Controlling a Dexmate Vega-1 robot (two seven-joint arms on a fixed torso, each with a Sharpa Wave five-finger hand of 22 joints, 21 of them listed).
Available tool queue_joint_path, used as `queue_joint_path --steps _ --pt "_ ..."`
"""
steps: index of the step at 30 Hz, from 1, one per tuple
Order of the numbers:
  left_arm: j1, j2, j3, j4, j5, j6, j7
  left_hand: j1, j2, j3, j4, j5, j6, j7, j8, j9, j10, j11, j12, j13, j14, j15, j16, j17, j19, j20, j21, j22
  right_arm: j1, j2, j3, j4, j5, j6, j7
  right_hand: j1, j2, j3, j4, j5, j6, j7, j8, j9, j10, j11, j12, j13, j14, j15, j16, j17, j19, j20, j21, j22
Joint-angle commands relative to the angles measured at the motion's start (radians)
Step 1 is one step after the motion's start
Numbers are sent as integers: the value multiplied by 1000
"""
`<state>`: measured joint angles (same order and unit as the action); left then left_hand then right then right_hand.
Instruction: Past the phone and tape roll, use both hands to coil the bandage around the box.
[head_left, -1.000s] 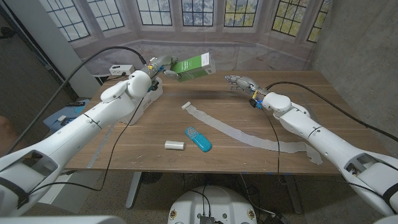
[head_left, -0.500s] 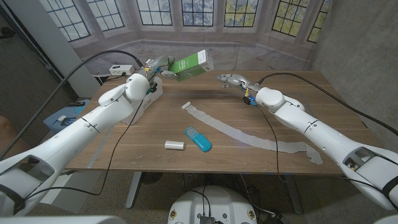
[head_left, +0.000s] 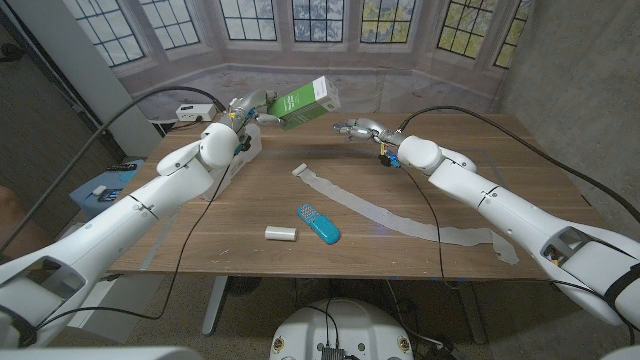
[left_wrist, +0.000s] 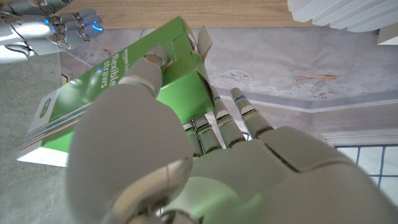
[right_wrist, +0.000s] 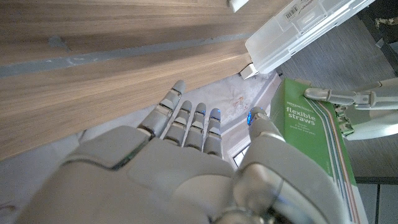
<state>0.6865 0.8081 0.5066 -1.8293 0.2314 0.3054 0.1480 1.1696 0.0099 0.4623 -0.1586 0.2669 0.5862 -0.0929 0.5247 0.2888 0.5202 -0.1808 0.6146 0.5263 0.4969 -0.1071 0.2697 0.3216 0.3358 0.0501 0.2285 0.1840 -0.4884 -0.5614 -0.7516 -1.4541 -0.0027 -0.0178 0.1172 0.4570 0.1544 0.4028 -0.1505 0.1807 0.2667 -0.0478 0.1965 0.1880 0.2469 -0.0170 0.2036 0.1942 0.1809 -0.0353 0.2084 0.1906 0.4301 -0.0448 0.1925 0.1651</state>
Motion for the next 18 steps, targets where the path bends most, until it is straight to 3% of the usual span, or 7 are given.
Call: queue_joint_path --steps 1,18 --pt "12 -5 -4 2 -22 -12 39 -5 21 5 4 9 41 31 79 17 19 -6 4 53 12 -1 -2 5 -5 -1 -6 4 39 21 -53 -23 -108 -29 -5 23 0 6 -14 3 16 -4 12 4 16 -2 6 3 16 -50 9 0 11 -23 5 4" --pt "34 -8 -16 9 -44 -34 75 -4 18 6 1 13 40 31 87 12 21 -6 6 62 16 -2 -7 9 -6 -2 -6 4 76 41 -109 -57 -248 -72 1 84 -25 16 -36 3 27 -4 10 2 60 -8 15 3 45 -53 9 -5 38 -16 8 3"
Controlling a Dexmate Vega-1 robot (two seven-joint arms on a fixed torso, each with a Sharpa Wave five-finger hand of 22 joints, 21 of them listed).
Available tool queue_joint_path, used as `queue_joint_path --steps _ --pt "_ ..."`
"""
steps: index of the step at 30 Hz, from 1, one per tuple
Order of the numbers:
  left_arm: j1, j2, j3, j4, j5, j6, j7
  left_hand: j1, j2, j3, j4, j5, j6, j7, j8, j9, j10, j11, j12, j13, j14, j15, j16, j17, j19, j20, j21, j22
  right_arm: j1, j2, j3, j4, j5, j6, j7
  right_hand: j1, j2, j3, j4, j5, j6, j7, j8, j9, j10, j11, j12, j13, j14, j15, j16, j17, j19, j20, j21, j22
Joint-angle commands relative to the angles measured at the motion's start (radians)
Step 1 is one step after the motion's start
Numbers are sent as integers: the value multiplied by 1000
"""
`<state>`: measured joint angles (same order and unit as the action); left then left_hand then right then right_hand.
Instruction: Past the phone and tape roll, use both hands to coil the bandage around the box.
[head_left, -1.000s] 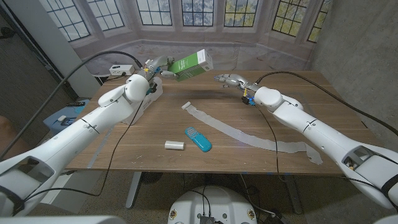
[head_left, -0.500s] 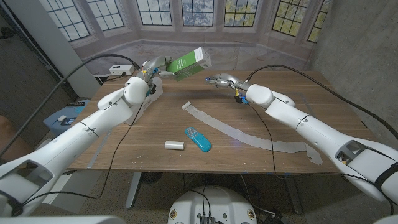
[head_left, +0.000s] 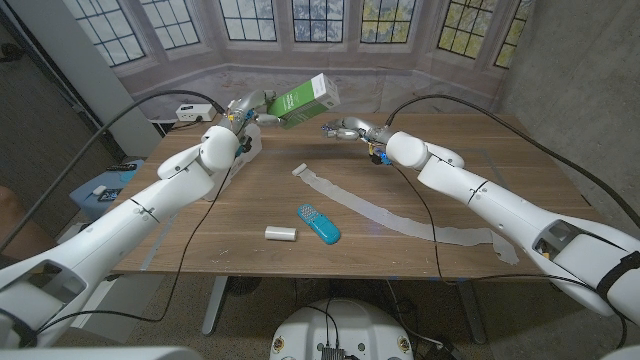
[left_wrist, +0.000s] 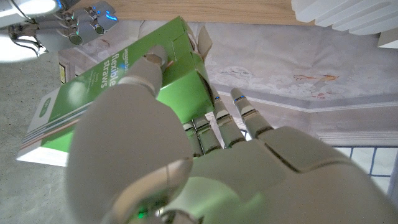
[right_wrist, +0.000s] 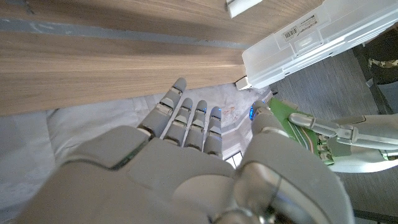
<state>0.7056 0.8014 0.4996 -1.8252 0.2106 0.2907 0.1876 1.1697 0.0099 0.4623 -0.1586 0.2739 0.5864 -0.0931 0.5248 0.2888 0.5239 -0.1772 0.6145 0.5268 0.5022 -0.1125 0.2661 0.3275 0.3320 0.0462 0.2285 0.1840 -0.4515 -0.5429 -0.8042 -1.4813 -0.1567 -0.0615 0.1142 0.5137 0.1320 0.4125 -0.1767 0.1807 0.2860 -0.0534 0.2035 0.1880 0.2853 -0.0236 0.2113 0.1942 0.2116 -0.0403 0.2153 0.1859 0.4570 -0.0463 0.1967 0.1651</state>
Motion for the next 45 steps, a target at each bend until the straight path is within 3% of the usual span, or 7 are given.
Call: queue_joint_path --steps 1,4,13,20,22,45 --pt "16 -1 -10 6 -25 -22 36 -7 20 6 4 6 40 32 88 12 17 -10 6 62 10 4 -3 4 -3 2 -6 4 42 25 -60 -28 -101 -26 5 33 -5 8 -11 3 8 2 3 2 24 -2 8 3 16 -49 2 -1 13 -15 4 3" --pt "20 0 -13 6 -29 -26 40 -5 21 6 3 7 41 32 89 11 18 -7 6 64 9 5 -3 6 -3 3 -6 4 49 34 -69 -28 -119 -36 9 49 -10 11 -13 2 14 1 5 2 28 -2 7 3 23 -49 2 -2 17 -13 4 3" --pt "27 1 -17 12 -36 -34 50 -4 22 4 2 8 39 33 93 10 19 -9 7 68 10 5 -4 10 -3 3 -6 4 80 54 -107 -24 -188 -44 28 179 -38 46 -21 6 20 -4 3 1 44 -6 4 3 38 -58 -6 -5 40 -17 2 2" --pt "36 -4 -27 14 -41 -37 73 -5 22 4 3 10 40 32 96 8 20 -11 8 71 12 5 -5 12 -3 3 -6 4 93 73 -126 -19 -237 -50 20 249 -63 55 -17 2 51 -20 11 1 77 -26 10 4 51 -65 -9 -4 60 -20 4 3" --pt "40 -8 -30 15 -44 -39 82 -6 23 4 3 10 41 32 98 8 20 -9 8 72 12 7 -5 13 -3 3 -6 4 97 76 -130 -17 -247 -50 21 266 -70 56 -16 1 57 -22 12 1 84 -43 9 4 53 -66 -9 -4 65 -20 4 3" --pt "68 -47 -59 41 -81 -75 166 -5 24 3 2 16 43 35 112 6 27 -10 11 84 19 4 -9 20 -3 3 -6 5 154 153 -201 58 -333 -57 46 333 -85 44 -1 -4 143 -71 28 1 160 -91 19 5 98 -76 5 3 96 -17 6 5"
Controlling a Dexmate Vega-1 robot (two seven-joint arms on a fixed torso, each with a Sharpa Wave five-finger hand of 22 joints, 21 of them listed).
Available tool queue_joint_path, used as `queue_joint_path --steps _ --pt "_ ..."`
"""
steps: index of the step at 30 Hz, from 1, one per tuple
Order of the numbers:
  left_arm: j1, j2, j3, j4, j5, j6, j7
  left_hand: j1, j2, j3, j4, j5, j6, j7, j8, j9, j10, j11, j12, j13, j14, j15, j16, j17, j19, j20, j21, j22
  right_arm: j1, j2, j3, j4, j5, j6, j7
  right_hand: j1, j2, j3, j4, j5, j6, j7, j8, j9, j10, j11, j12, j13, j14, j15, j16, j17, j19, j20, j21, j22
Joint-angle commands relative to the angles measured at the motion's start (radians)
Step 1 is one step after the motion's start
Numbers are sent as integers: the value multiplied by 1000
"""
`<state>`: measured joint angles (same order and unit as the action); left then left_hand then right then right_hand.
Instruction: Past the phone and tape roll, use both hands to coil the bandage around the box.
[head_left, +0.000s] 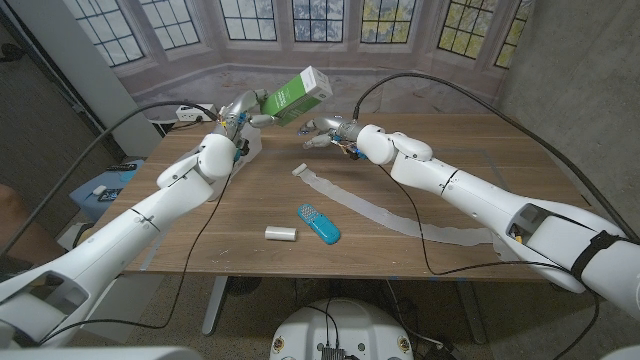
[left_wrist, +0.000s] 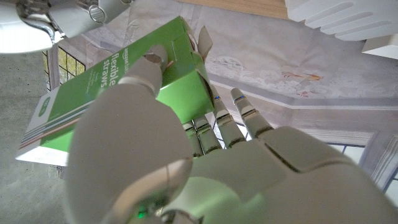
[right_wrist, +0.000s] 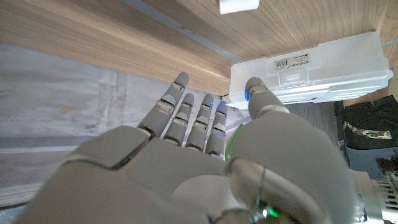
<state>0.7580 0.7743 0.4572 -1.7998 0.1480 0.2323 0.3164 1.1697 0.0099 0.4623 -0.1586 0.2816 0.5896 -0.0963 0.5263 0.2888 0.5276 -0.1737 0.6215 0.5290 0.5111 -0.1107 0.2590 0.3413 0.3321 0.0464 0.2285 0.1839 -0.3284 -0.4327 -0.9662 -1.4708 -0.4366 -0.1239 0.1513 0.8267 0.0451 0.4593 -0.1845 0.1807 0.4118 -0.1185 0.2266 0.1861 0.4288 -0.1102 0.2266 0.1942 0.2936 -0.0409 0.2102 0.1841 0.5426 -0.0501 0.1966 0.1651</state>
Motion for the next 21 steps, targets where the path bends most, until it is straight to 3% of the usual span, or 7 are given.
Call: queue_joint_path --steps 1,21 --pt "15 -20 -16 16 -19 -17 37 -4 23 3 2 9 41 37 111 6 24 -14 4 82 11 2 -2 6 -3 3 -5 5 31 43 -39 48 -53 6 8 23 1 -3 7 -4 20 -7 6 3 24 -6 6 5 17 -75 10 5 12 -14 6 5" --pt "43 -28 -35 19 -39 -33 80 -6 23 1 2 15 42 36 123 5 27 -15 6 92 16 3 -7 10 -4 2 -6 5 61 94 -91 113 -133 44 -48 102 -11 -29 11 -3 172 -35 32 5 176 -54 38 13 131 -115 43 11 73 -21 14 5"
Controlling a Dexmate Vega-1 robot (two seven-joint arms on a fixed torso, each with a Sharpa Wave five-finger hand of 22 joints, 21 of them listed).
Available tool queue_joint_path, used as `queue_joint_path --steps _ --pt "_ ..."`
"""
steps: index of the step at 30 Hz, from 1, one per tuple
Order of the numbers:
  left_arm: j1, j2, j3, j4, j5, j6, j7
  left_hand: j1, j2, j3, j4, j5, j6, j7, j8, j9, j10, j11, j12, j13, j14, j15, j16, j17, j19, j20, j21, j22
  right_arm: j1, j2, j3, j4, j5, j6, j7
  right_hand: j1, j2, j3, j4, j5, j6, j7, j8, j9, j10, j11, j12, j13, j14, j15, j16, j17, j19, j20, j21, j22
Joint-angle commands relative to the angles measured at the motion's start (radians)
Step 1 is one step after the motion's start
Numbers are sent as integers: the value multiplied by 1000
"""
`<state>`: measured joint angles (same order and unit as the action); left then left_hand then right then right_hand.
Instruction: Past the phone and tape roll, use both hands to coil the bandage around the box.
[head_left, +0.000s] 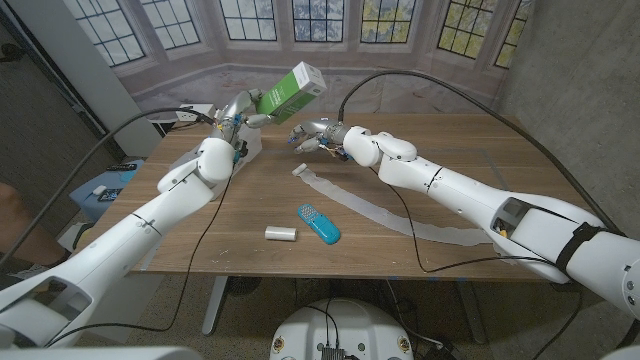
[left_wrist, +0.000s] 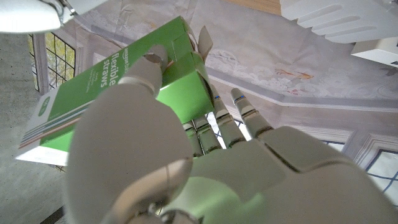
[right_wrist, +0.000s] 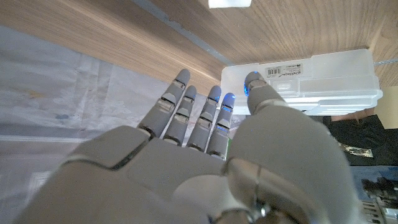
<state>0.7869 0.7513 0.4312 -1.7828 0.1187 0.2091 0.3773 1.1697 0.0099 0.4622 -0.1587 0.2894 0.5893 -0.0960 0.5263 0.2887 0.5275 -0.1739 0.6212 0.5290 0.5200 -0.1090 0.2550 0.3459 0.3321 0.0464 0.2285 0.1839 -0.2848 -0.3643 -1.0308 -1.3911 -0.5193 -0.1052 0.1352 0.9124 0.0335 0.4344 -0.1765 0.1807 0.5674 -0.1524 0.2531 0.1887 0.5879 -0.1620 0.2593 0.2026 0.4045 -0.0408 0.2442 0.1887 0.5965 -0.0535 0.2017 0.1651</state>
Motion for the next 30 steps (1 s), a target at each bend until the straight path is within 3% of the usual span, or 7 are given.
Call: queue_joint_path --steps 1,30 --pt "15 -5 -9 2 -10 -11 20 -6 23 1 2 8 41 36 123 5 27 -14 6 93 7 1 -3 6 -4 2 -5 5 20 27 -29 37 -55 26 -34 20 0 -5 2 -3 20 -3 5 2 20 -3 5 5 25 -118 11 6 26 -19 11 6" --pt "16 -16 -11 22 -34 -27 29 -6 25 -4 3 14 36 37 134 -1 25 -13 5 105 8 3 -7 15 -7 3 -6 5 110 135 -99 305 -61 135 -88 44 1 -19 6 -4 48 -13 1 2 52 -17 6 7 52 -130 19 12 46 -25 11 7"
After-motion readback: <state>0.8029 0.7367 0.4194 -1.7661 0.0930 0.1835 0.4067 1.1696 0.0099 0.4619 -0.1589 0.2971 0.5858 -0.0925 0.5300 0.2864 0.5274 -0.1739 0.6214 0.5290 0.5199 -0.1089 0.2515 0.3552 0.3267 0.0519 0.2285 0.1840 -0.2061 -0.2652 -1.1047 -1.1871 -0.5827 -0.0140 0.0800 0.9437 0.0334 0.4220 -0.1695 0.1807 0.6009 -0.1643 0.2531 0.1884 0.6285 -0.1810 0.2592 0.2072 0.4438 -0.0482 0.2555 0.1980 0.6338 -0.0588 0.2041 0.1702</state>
